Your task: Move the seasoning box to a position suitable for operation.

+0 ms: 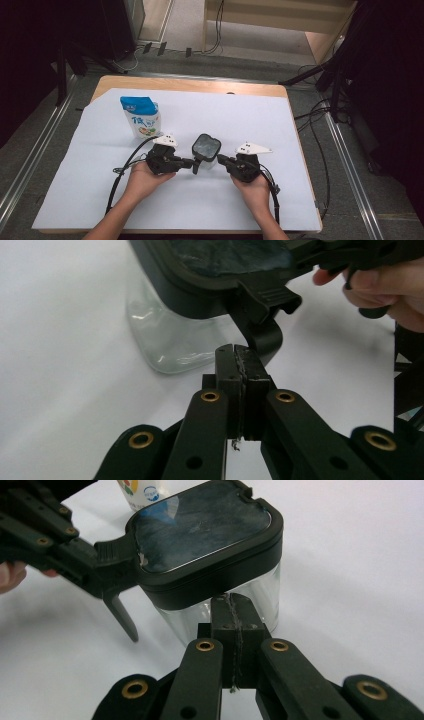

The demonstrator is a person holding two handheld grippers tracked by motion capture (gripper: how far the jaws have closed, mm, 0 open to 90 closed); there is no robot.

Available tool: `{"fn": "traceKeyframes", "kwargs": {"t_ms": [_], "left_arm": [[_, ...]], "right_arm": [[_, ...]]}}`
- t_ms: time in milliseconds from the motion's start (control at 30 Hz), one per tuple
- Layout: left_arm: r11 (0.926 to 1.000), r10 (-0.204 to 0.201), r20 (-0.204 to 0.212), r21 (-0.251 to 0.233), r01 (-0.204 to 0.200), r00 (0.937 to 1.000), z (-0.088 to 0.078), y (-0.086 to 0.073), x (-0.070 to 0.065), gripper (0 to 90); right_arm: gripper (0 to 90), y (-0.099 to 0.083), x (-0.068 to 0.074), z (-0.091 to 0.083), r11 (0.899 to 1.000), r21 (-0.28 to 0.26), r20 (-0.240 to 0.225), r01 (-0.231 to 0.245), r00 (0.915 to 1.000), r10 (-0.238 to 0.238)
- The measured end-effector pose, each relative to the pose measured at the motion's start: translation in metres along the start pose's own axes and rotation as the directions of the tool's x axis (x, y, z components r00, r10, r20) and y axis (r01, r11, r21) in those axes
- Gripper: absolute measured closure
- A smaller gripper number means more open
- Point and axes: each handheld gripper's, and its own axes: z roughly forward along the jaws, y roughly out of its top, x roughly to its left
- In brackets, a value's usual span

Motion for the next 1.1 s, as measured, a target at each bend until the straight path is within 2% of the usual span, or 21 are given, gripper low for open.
{"fn": "traceKeyframes", "kwargs": {"t_ms": [267, 467, 633, 900, 1100], "left_arm": [[0.9999, 0.003, -0.001, -0.014, -0.003, 1.0000, 0.008, 0.000, -0.008, 90.0], [0.9999, -0.003, -0.008, -0.015, 0.003, 1.0000, 0.014, 0.001, -0.009, 90.0], [0.9998, 0.007, -0.010, -0.017, -0.007, 0.9999, 0.017, 0.003, -0.010, 90.0], [0.9997, 0.022, -0.007, -0.015, -0.022, 0.9997, 0.024, 0.007, -0.012, 90.0], [0.9991, 0.040, -0.015, -0.011, -0.041, 0.9991, 0.028, 0.010, -0.016, 90.0]], "right_arm": [[90.0, 0.009, -0.003, 0.010, 1.000, -0.007, 0.009, -0.003, 1.0000, 0.003], [90.0, 0.013, -0.009, 0.016, 1.000, -0.013, 0.006, -0.012, 0.9999, 0.012], [90.0, 0.015, -0.011, 0.018, 1.000, -0.003, 0.022, -0.006, 0.9997, 0.006], [90.0, 0.014, -0.015, 0.019, 1.000, 0.003, 0.041, -0.012, 0.9991, 0.012], [90.0, 0.012, -0.012, 0.011, 1.000, -0.008, 0.037, -0.007, 0.9993, 0.008]]}}
